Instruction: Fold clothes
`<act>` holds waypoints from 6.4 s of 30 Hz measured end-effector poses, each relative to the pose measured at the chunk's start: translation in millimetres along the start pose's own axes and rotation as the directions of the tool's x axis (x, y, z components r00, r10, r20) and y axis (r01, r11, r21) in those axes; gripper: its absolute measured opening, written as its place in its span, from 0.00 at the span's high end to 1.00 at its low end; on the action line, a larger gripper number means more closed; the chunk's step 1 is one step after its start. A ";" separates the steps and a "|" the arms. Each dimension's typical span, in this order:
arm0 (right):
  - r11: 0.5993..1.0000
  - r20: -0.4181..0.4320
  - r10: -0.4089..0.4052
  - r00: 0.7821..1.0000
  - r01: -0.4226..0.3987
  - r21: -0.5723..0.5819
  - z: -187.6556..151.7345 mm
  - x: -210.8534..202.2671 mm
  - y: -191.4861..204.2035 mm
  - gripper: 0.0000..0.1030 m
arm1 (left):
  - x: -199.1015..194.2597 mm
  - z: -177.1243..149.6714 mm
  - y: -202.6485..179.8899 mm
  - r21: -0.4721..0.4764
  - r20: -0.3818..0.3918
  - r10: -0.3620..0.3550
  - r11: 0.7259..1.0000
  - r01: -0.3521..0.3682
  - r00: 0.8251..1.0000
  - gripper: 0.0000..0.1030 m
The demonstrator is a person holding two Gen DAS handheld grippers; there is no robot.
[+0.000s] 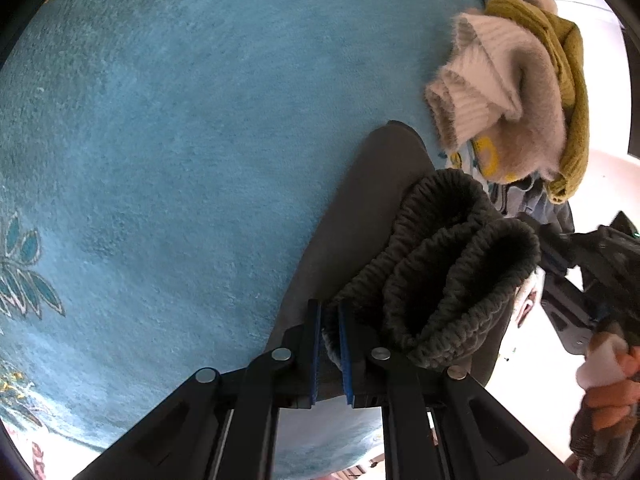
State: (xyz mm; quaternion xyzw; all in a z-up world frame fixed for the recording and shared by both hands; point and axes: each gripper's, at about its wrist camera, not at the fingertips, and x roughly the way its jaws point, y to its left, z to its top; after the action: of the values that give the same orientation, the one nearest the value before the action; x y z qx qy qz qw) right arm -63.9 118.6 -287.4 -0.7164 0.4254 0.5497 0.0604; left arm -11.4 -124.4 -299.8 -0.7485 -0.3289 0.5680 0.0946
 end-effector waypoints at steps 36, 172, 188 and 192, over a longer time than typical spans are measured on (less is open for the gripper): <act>0.967 0.049 -0.077 0.996 0.087 -0.238 -8.0 -31.0 -79.1 0.78 | -26.4 -5.3 -45.6 0.118 -0.030 -0.008 0.993 0.012 1.000 0.92; 0.940 0.593 0.333 0.734 -0.311 -0.143 -147.3 -502.6 -448.5 0.53 | 59.6 -332.1 -441.1 0.638 -0.108 -0.204 0.737 0.225 0.973 0.42; 0.904 0.479 0.426 0.768 -0.380 -0.196 23.6 -566.2 -556.9 0.53 | 175.6 -343.3 -579.3 0.553 0.031 -0.138 0.827 0.098 0.990 0.43; 0.893 0.461 0.450 0.764 -0.401 -0.206 84.9 -595.6 -589.0 0.53 | 213.5 -337.6 -637.9 0.550 0.051 -0.118 0.832 0.071 0.992 0.43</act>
State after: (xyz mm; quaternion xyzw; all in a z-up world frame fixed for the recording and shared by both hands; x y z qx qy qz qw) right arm 251.6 860.6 -45.0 -0.4368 0.5197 0.7342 0.0073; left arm 80.7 570.5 -25.7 -0.6490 -0.1933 0.6633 0.3186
